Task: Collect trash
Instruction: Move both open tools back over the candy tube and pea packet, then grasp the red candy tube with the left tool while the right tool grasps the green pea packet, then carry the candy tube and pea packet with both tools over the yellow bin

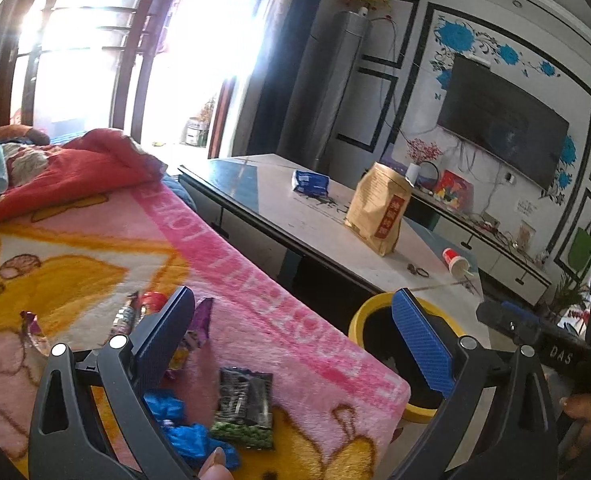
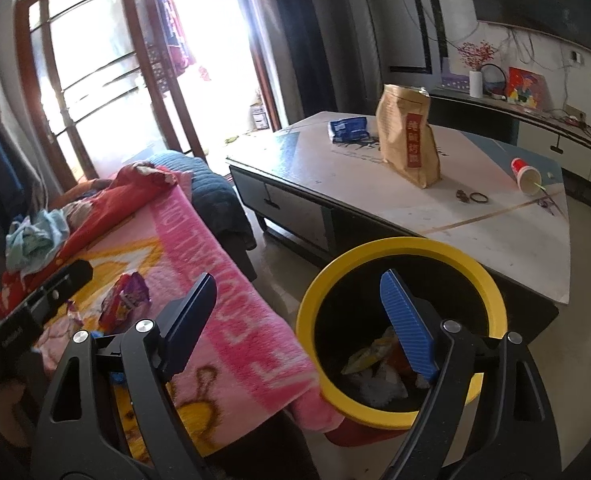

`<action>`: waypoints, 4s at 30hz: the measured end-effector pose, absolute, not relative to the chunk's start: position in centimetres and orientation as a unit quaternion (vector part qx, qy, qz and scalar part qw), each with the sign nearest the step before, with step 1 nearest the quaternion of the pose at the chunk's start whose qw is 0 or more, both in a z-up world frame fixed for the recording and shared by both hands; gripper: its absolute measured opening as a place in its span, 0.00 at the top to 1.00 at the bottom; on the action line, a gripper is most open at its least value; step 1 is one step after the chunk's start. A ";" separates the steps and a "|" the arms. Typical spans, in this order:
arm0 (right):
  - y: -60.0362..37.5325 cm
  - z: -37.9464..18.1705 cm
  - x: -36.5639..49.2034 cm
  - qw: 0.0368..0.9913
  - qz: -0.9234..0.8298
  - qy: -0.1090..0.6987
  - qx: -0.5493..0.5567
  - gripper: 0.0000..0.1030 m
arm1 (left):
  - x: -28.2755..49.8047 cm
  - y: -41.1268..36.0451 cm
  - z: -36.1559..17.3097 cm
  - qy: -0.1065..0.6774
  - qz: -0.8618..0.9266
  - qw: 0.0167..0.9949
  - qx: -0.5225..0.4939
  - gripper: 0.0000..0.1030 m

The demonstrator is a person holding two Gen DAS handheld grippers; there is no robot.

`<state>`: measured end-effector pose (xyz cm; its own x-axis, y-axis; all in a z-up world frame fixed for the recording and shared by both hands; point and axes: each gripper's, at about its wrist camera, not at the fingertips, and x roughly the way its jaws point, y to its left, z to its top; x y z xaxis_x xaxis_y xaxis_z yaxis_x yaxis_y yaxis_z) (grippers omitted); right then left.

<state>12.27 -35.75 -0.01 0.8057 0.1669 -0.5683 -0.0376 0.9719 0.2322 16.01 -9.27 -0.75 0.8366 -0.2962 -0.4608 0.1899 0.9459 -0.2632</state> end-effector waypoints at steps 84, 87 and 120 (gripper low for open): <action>-21.0 -8.3 17.3 0.846 0.250 0.464 0.079 0.81 | 22.9 -0.4 -10.9 0.454 -0.096 0.859 -0.217 0.72; -21.5 -8.0 17.3 0.848 0.248 0.461 0.084 0.82 | 22.3 -0.3 -10.3 0.436 -0.095 0.868 -0.218 0.72; -32.5 -3.3 18.7 0.896 0.146 0.384 0.167 0.84 | 18.4 -6.4 -3.0 0.363 -0.175 0.902 -0.156 0.72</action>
